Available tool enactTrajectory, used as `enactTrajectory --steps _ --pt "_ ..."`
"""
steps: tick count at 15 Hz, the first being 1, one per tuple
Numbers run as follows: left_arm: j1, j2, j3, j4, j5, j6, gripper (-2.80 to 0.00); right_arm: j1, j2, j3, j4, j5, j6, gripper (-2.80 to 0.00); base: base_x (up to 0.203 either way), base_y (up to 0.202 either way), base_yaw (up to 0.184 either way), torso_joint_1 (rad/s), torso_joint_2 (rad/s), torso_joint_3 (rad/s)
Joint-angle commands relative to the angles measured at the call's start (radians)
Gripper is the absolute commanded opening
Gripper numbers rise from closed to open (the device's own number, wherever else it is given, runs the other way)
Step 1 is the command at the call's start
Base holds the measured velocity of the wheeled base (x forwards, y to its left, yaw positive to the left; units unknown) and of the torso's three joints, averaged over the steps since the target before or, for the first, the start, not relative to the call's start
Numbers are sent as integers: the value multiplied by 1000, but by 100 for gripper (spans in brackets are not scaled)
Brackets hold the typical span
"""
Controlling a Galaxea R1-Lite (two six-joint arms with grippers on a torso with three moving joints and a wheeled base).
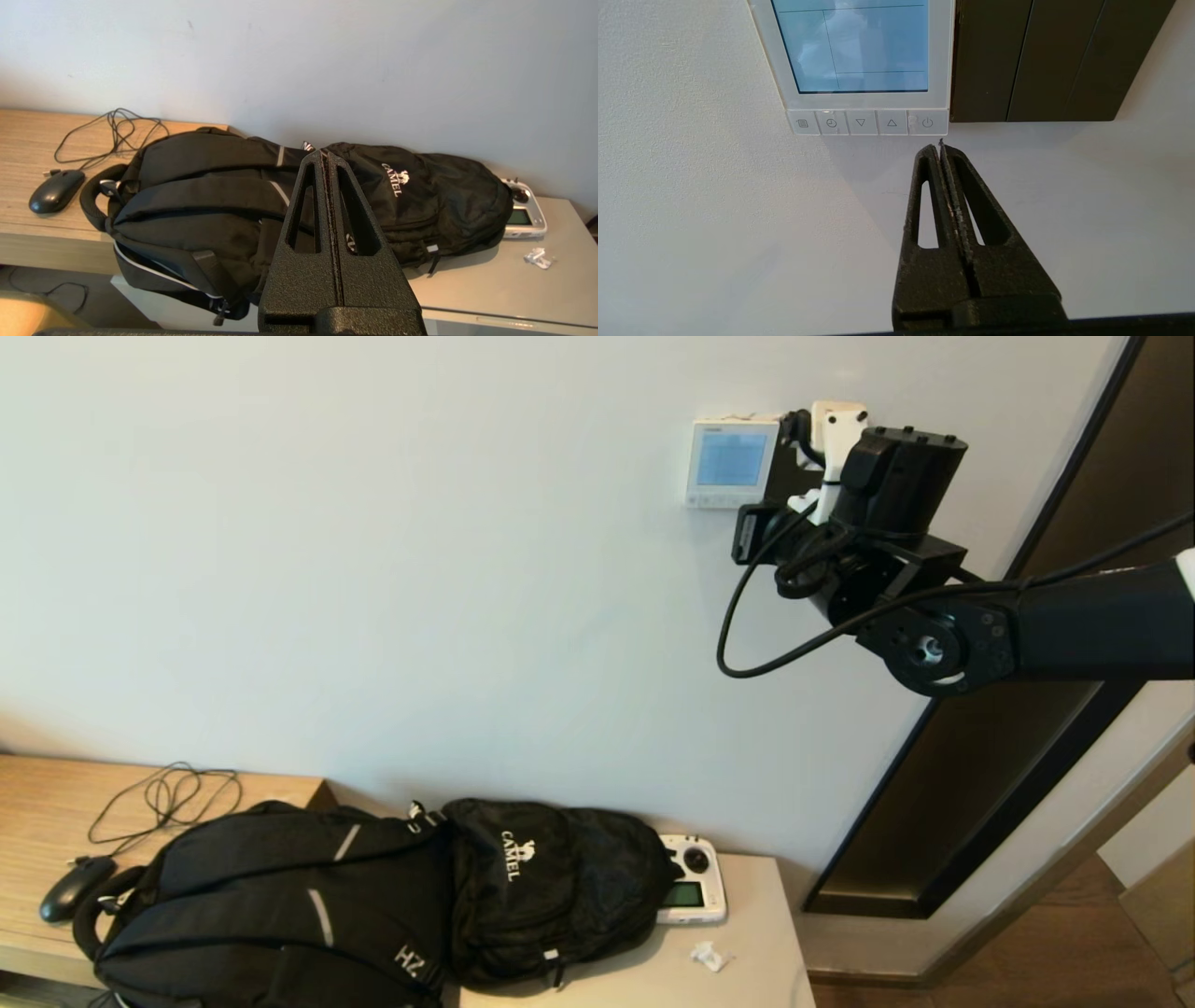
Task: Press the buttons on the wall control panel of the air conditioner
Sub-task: Turn on the central air conditioner
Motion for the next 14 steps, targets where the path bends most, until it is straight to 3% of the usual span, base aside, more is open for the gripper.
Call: enactTrajectory --steps 1,14 --pt "1 -2 0 0 0 0 -280 -7 14 -15 -4 -3 0 -280 0 0 0 0 0 0" --pt "1 -1 0 0 0 0 -280 -25 97 -107 -4 -19 -2 -280 0 0 0 0 0 0"
